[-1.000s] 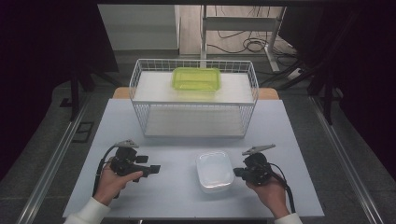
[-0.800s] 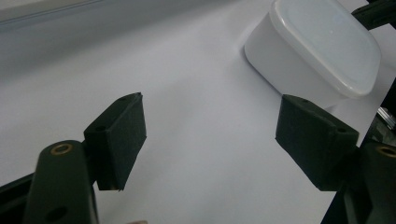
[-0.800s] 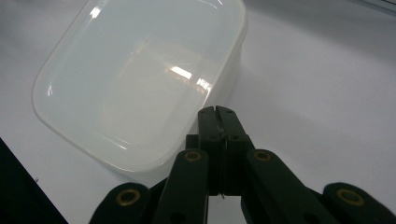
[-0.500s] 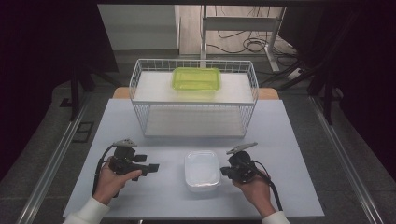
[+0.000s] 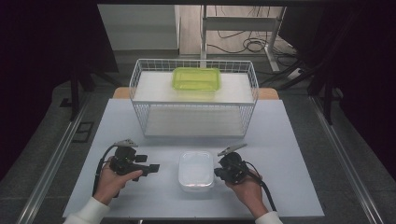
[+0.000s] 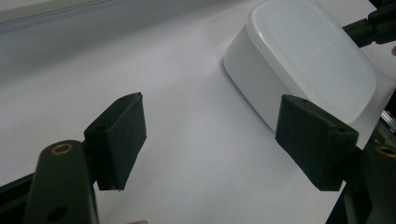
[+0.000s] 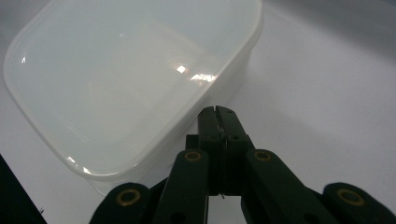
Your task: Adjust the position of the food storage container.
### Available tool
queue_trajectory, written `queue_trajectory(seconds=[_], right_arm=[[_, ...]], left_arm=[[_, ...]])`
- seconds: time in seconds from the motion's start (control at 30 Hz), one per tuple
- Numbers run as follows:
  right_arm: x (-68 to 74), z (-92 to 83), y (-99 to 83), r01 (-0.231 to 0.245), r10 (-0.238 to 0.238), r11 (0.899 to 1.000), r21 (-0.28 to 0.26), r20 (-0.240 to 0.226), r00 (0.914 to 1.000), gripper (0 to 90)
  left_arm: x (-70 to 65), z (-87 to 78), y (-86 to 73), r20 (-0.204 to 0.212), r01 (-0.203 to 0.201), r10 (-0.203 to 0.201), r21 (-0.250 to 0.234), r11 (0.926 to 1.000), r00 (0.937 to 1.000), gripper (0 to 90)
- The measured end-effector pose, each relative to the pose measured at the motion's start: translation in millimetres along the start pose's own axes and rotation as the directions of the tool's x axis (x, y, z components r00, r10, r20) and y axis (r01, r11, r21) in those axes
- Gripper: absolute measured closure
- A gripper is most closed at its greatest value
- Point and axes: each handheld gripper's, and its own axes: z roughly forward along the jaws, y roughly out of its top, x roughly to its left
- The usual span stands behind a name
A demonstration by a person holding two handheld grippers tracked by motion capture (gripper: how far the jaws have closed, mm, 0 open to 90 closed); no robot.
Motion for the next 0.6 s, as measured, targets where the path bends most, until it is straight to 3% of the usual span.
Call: queue_trajectory(seconds=[0.6], right_arm=[[2.4,9.7,6.5,0.001,-0.001,1.0,-0.008,-0.002,1.0,89.1]], left_arm=[[-0.8,2.5,-0.1,-0.002,-0.003,0.003,0.007,1.0,1.0,23.7]])
